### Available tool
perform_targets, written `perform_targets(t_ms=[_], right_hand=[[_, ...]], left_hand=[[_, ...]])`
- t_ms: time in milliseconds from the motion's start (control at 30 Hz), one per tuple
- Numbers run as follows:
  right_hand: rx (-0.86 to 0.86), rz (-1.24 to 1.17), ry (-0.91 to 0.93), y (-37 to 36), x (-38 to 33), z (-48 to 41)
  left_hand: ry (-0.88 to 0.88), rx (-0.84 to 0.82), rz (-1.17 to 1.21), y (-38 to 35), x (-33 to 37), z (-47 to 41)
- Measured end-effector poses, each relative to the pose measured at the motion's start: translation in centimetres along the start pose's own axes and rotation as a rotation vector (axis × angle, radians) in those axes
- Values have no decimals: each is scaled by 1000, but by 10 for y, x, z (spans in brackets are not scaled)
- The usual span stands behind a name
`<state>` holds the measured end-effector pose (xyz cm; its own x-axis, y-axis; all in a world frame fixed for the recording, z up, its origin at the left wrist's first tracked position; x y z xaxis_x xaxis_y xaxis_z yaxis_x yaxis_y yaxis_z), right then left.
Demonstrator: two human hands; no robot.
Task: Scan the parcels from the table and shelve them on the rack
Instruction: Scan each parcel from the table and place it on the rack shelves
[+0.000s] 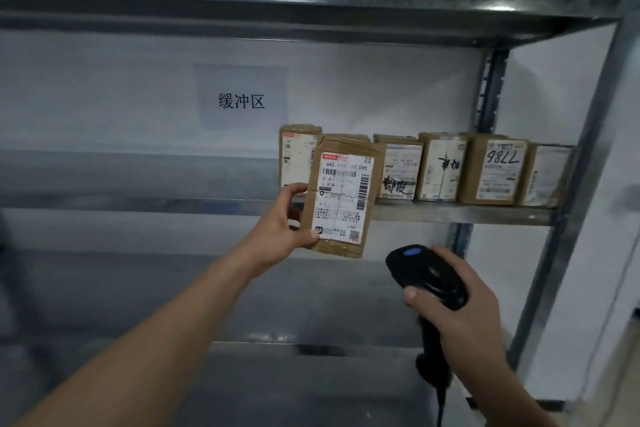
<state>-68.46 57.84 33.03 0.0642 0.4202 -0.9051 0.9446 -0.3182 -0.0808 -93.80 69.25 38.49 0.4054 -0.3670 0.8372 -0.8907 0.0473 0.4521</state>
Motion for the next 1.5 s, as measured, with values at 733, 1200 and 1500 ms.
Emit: perform_targets(t_ms=[733, 1200, 1500], right_hand=[[-51, -11, 0, -135, 17, -30], [96, 33, -19, -179, 29, -25], [149, 32, -18, -177, 33, -22]], left_hand=[[85, 318, -57, 168, -75, -66], [65, 54, -347, 163, -103, -136], [57, 54, -357, 159, -108, -146]])
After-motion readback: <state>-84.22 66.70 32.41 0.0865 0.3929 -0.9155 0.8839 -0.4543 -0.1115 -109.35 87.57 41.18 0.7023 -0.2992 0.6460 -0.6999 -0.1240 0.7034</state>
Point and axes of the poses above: each hand's wrist, its own z-axis away from the middle knuckle, its own y-axis out of the back of the hand, x = y × z, the point moved 3 cm from there along -z, towards the middle knuckle, and after that the axes turned 10 degrees about -z, right-handed, at the moved point
